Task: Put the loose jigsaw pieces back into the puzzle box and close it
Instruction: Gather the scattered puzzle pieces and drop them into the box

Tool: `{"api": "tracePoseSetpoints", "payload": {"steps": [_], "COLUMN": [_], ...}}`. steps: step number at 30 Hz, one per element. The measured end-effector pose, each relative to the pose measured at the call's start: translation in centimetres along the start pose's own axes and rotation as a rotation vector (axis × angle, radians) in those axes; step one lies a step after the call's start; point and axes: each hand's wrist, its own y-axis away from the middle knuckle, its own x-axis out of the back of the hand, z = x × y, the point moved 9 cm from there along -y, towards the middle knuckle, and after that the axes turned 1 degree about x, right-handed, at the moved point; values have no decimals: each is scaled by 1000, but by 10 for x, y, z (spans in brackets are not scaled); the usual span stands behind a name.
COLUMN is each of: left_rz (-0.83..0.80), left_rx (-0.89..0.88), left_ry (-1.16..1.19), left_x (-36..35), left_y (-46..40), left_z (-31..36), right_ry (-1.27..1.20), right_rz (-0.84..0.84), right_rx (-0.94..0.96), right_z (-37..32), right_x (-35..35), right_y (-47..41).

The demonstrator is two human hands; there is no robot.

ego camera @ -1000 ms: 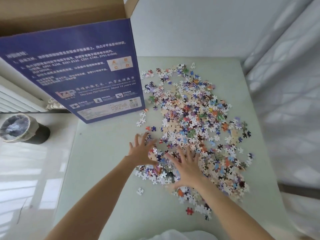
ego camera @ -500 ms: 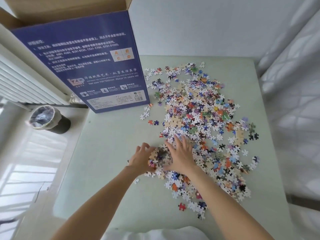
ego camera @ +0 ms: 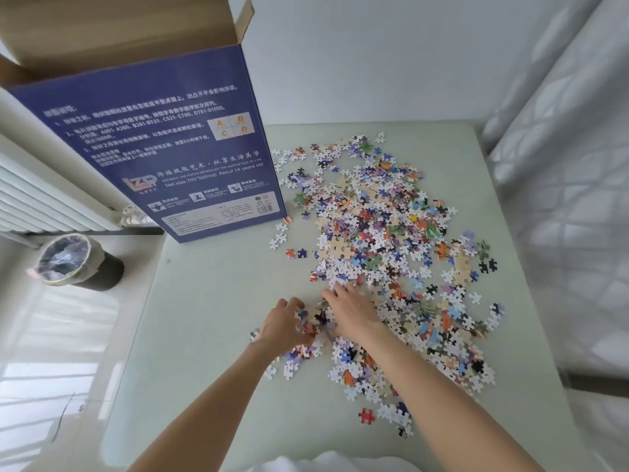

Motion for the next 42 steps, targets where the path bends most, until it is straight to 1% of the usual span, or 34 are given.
{"api": "tracePoseSetpoints", "payload": {"steps": [3,9,12,16,22,27,35,42], "left_rz": [-11,-26,-18,-5,-87,-118,-27,112], "left_rx": [-8,-60,-88,-108,-96,-57,-10,-130], "left_ry": [31,-10,-16,-24,-2,90,199,295], "left_x": [-2,-5,-5,-2,-1,4,23,65], "left_y": [-4,-12,-15,-14,-12,-12,-10,5], "left_z": [5,16,18,22,27,18,-4,0], "right_ry": [-98,-199,-271,-418,-562,-587,-572,-540], "right_rz": [10,-10,24,51,123,177,165,192], "right_rx": [-18,-61,-88,-208,-322,-348,-356,-329], "right_z": [-1,5,14,33,50,54,59,52], "right_x": [0,5,15,24,32,43,41,61], "right_y": [0,-1,3,12,26,34,43,44]}}
